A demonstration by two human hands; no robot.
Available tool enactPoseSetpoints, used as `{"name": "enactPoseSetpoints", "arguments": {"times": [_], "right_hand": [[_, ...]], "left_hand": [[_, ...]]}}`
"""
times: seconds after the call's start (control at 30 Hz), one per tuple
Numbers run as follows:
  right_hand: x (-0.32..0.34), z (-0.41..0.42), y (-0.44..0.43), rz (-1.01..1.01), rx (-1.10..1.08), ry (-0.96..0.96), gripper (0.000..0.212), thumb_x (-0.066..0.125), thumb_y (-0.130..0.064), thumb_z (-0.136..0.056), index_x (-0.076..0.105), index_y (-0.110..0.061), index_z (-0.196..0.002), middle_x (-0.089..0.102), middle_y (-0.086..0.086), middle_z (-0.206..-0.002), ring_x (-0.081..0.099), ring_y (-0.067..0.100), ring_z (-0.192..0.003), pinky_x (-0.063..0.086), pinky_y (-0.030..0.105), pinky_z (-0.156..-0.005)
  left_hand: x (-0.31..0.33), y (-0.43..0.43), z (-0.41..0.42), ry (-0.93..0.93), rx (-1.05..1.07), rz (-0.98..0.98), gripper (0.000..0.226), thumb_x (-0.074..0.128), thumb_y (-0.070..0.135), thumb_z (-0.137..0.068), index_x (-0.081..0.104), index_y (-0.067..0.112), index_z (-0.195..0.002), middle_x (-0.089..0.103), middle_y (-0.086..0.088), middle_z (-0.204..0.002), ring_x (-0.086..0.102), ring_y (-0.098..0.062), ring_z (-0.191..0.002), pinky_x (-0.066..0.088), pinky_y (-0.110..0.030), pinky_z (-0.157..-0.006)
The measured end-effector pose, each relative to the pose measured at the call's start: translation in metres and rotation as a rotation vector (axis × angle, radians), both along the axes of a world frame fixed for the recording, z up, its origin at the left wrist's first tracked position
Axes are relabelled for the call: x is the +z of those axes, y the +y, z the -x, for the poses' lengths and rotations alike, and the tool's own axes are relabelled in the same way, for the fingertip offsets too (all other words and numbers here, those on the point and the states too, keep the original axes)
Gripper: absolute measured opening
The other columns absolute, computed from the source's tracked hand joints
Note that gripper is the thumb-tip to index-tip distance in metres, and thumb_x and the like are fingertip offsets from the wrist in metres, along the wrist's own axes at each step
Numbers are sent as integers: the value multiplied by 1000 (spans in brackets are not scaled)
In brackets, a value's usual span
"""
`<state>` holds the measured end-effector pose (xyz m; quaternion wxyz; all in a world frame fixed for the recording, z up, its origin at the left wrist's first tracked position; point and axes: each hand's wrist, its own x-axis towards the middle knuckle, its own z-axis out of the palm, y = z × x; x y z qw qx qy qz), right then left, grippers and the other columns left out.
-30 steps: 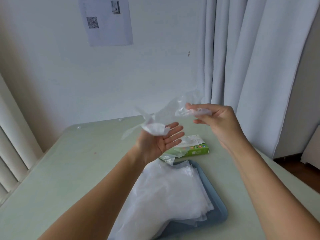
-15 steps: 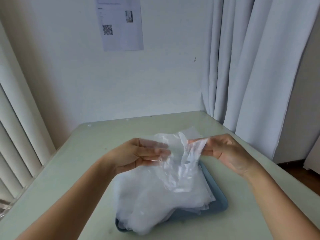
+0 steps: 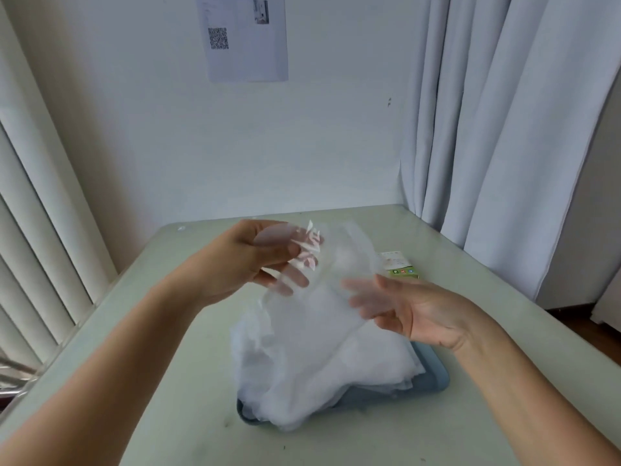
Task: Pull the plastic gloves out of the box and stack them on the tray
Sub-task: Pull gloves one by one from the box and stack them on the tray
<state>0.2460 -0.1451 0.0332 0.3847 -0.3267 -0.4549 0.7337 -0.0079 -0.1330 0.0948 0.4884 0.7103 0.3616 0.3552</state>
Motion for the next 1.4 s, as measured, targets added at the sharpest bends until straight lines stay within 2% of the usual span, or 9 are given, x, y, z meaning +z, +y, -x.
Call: {"name": "enactPoseSetpoints", "arguments": {"times": [0.2, 0.43, 0.57, 0.77, 0.87, 1.03, 1.2, 1.3, 1.4], "right_hand": [[7, 10, -8, -197, -189, -28, 40, 60, -10, -77, 62, -12, -117, 72, 12, -86, 69, 13, -63, 54, 18, -55], [2, 6, -4, -135, -236, -169, 28, 63, -21, -73, 69, -2, -92, 71, 12, -69, 66, 14, -53, 50, 17, -45], [-3, 7, -1, -60, -234, -272, 38, 64, -36, -77, 71, -4, -94, 73, 18, -88, 70, 20, -60, 52, 19, -46], [-37, 3, 16, -188, -351, -741, 16, 68, -11, -86, 65, -1, -74, 70, 8, -64, 63, 9, -49, 44, 16, -45], [-56, 1, 26, -265, -370, -974, 19, 70, -10, -84, 63, 1, -71, 71, 11, -66, 67, 16, -54, 48, 23, -51], [-61, -7, 33, -271, -350, -1047, 20, 73, -12, -79, 59, -3, -67, 58, 8, -59, 51, 14, -47, 37, 20, -51], [-59, -11, 35, -184, -257, -936, 12, 71, -6, -78, 61, 0, -76, 62, 16, -70, 56, 23, -63, 40, 27, -56], [-59, -11, 33, -197, -244, -976, 17, 73, -8, -79, 59, -3, -71, 63, 10, -66, 58, 19, -58, 42, 23, -54], [-57, -14, 32, -287, -294, -1199, 32, 79, -22, -76, 53, -8, -63, 64, 6, -61, 60, 16, -53, 46, 24, -56]], "left_hand": [[2, 8, 3, 63, 95, 6, 19, 52, 6, -95, 68, 11, -106, 70, 0, -84, 64, -15, -64, 50, -21, -53], [-8, 22, -4, 201, 294, -71, 12, 61, 9, -91, 72, 11, -90, 73, 2, -73, 31, -7, -39, 25, -14, -37], [-21, 37, -3, 385, 246, 11, 11, 64, 10, -88, 74, 13, -88, 74, 1, -76, 31, -6, -38, 24, -14, -36], [-70, 62, -5, 549, 220, 76, 7, 69, 14, -86, 75, 13, -88, 69, -1, -72, 34, -8, -41, 30, -16, -40], [-90, 75, 0, 756, 333, -76, 11, 66, 23, -87, 72, 16, -92, 69, -2, -81, 49, -8, -52, 39, -17, -50], [-91, 64, -2, 883, 623, -403, 37, 54, 30, -95, 55, 15, -128, 63, -2, -121, 58, -22, -110, 44, -30, -86], [-85, 13, -48, 791, 208, -566, 49, 43, 35, -100, 38, 17, -145, 38, 1, -150, 32, -15, -138, 20, -20, -110], [-107, -1, -67, 1029, -37, -417, 59, 27, 41, -103, 9, 16, -153, 5, 1, -161, -2, -15, -148, 0, -30, -117], [-132, -1, -68, 1203, -114, -316, 63, 18, 44, -103, -8, 16, -152, -13, -1, -160, -15, -19, -146, -8, -42, -119]]}}
